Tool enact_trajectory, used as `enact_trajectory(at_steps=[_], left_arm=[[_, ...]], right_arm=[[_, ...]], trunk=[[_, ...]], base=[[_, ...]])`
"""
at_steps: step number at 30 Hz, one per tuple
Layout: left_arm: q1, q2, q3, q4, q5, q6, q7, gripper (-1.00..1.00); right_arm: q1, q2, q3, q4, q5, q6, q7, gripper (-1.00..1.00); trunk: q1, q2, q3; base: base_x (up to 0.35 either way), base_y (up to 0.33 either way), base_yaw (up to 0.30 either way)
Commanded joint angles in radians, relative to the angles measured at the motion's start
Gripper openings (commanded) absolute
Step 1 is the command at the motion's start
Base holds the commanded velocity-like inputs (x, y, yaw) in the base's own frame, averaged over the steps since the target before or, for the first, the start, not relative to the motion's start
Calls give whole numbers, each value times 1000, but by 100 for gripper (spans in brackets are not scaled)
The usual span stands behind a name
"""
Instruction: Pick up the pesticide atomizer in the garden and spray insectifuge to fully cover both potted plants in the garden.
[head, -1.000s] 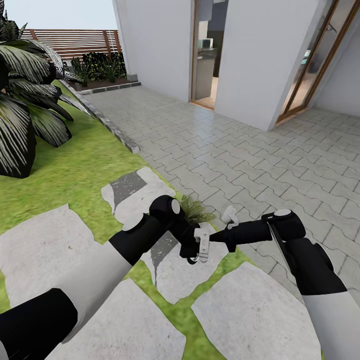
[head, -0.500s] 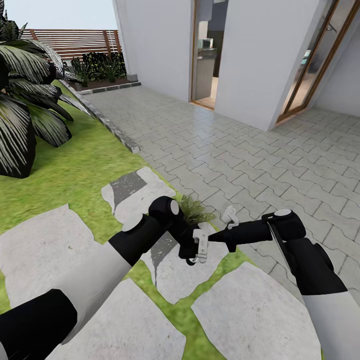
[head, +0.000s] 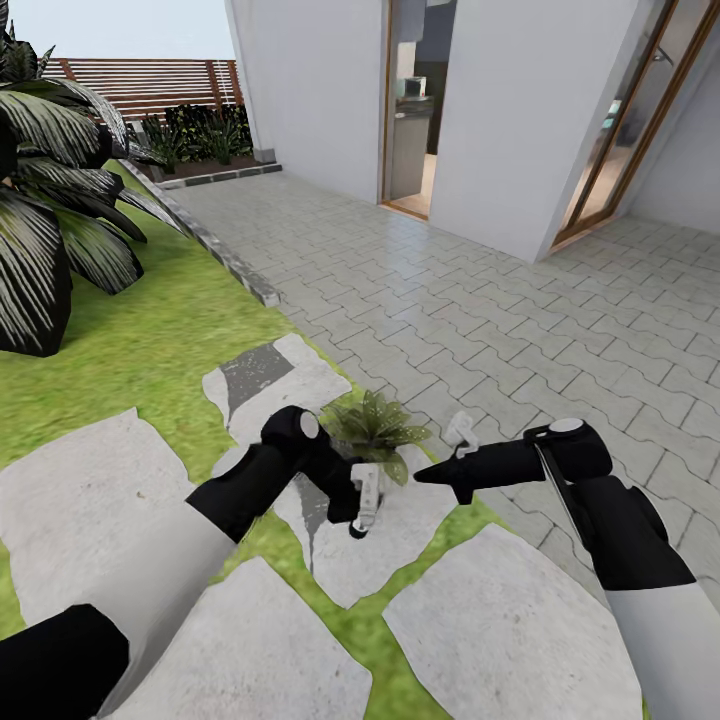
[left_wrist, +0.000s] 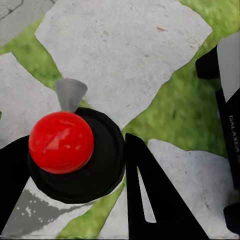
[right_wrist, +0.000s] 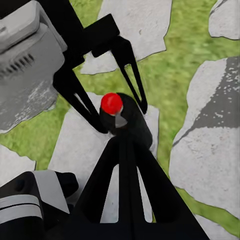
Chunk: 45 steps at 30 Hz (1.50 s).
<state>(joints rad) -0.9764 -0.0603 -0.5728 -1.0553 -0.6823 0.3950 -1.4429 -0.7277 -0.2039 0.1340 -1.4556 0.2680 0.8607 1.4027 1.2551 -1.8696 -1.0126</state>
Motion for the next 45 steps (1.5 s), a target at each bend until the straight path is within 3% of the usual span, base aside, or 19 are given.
enact_trajectory(at_steps=[1, 4, 6, 8, 11, 13, 14, 15, 17, 19, 22, 24, 25, 27, 29, 32, 35, 38, 45], left_arm=[[7, 23, 4, -1, -5, 4, -6, -100], [28, 62, 17, 0, -5, 1, -2, -100], [44, 68, 72, -1, -5, 1, 2, -100], [70, 69, 185, -5, -6, 1, 4, -100], [90, 68, 404, -14, -8, 11, 4, -100], [93, 68, 544, -18, -9, 17, 6, -100], [98, 69, 638, -21, -9, 19, 7, -100], [113, 69, 748, -24, -9, 19, 8, -100], [151, 69, 901, -26, -10, 19, 12, -100], [220, 70, 1045, -46, -11, 17, 70, -100], [326, 69, 1115, -165, -10, 17, 170, -100], [400, 65, 1179, -303, -10, 18, 197, -100], [423, 64, 1209, -347, -10, 19, 202, -100], [469, 61, 1290, -405, -10, 18, 209, -100], [493, 61, 1366, -424, -10, 17, 213, -100], [507, 60, 1412, -429, -10, 17, 251, -100], [573, 60, 1421, -416, -10, 17, 378, -100], [600, 60, 1420, -410, -10, 17, 489, -100], [606, 60, 1420, -405, -9, 18, 561, -100]], right_arm=[[-1, -2, -1, -1, 9, 8, 9, -100], [-1, -8, -4, 1, 9, 1, 7, -100], [4, -10, -5, 4, 13, -1, 6, -100], [6, -11, -6, 6, 15, -3, 5, -100], [7, -13, -14, 4, 17, -32, -6, -100], [6, -14, -55, 2, 18, -99, -21, -100], [7, -14, -128, 2, 19, -131, -42, -100], [13, -13, -241, 2, 20, -154, -70, -100], [27, -12, -423, 6, 49, -208, -100, -100], [37, -3, -658, 13, 124, -336, -115, -100], [54, 18, -924, 24, 167, -442, -120, -100], [63, 83, -1113, 34, 200, -497, -128, -100], [65, 107, -1172, 36, 225, -532, -139, 100], [67, 149, -1282, 39, 297, -643, -188, 100], [68, 174, -1337, 49, 330, -716, -248, 100], [68, 187, -1362, 152, 341, -747, -288, 100], [68, 183, -1436, 367, 345, -833, -327, 100], [68, 186, -1540, 472, 347, -965, -399, 100], [68, 179, -1602, 504, 346, -1011, -424, 100]], trunk=[[0, 0, -1], [0, 0, -1], [0, 0, -1], [0, 0, -1], [0, 0, -1], [0, 0, -1], [0, 0, -1], [0, 0, -1], [0, 0, -1], [0, 0, -1], [0, 0, -1], [0, 0, -1], [0, 0, -1], [0, 0, -1], [0, 0, -1], [0, 0, -1], [0, 0, -1], [0, 0, -1], [0, 0, -1]], base=[[0, 0, 0], [0, 0, 0], [0, 0, 0], [0, 0, 0], [0, 0, 0], [0, 0, 0], [0, 0, 0], [0, 0, 0], [0, 0, 0], [0, 0, 0], [0, 0, 0], [0, 0, 0], [0, 0, 0], [0, 0, 0], [0, 0, 0], [0, 0, 0], [0, 0, 0], [0, 0, 0], [0, 0, 0]])
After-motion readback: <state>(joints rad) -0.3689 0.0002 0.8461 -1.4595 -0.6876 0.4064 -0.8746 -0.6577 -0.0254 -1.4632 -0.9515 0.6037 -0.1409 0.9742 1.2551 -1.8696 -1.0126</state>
